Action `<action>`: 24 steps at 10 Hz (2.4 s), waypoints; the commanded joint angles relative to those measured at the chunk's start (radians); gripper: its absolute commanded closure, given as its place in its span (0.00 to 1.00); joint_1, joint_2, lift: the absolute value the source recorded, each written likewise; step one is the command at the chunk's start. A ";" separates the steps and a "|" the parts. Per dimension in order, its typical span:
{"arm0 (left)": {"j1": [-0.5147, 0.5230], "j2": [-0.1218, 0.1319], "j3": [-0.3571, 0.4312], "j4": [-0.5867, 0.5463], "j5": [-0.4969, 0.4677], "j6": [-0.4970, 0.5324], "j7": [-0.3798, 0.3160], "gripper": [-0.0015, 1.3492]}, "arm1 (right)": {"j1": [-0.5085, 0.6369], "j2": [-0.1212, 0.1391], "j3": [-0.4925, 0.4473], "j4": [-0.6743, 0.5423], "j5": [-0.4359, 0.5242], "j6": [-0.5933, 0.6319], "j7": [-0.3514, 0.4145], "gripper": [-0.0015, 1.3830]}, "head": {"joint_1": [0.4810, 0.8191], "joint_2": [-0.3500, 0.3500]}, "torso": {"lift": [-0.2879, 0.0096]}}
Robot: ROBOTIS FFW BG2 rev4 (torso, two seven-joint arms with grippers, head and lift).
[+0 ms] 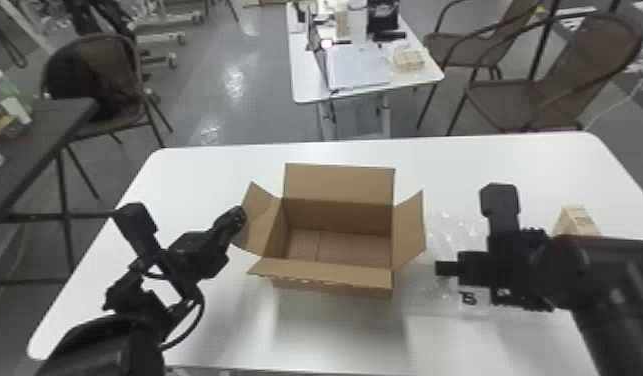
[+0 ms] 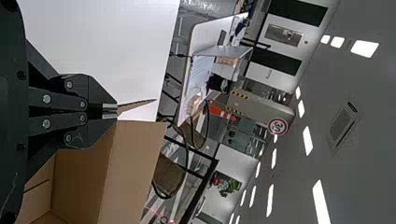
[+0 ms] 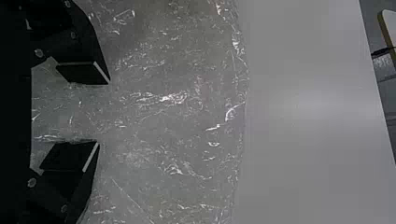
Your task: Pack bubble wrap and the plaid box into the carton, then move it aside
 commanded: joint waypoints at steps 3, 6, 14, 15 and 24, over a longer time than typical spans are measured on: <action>0.001 0.000 0.000 0.002 0.004 -0.003 0.001 0.90 | 0.049 -0.018 -0.014 -0.076 -0.051 -0.043 0.000 0.69 | 0.63 0.75 | 0.63; 0.004 -0.001 0.006 0.002 0.004 -0.008 0.001 0.90 | 0.109 -0.032 -0.026 -0.176 -0.097 -0.077 0.000 0.78 | 0.63 0.74 | 0.63; 0.017 -0.011 0.021 0.002 0.002 -0.012 0.001 0.90 | 0.246 -0.041 -0.123 -0.690 -0.212 -0.117 0.001 0.78 | 0.63 0.73 | 0.63; 0.014 -0.012 0.017 0.003 -0.001 -0.012 0.005 0.90 | 0.233 -0.045 -0.118 -0.683 -0.257 -0.143 0.020 0.78 | 0.63 0.73 | 0.63; 0.000 -0.023 -0.023 0.023 -0.013 -0.038 0.053 0.90 | 0.046 -0.020 0.012 -0.513 -0.330 -0.253 0.195 0.78 | 0.51 0.86 | 0.63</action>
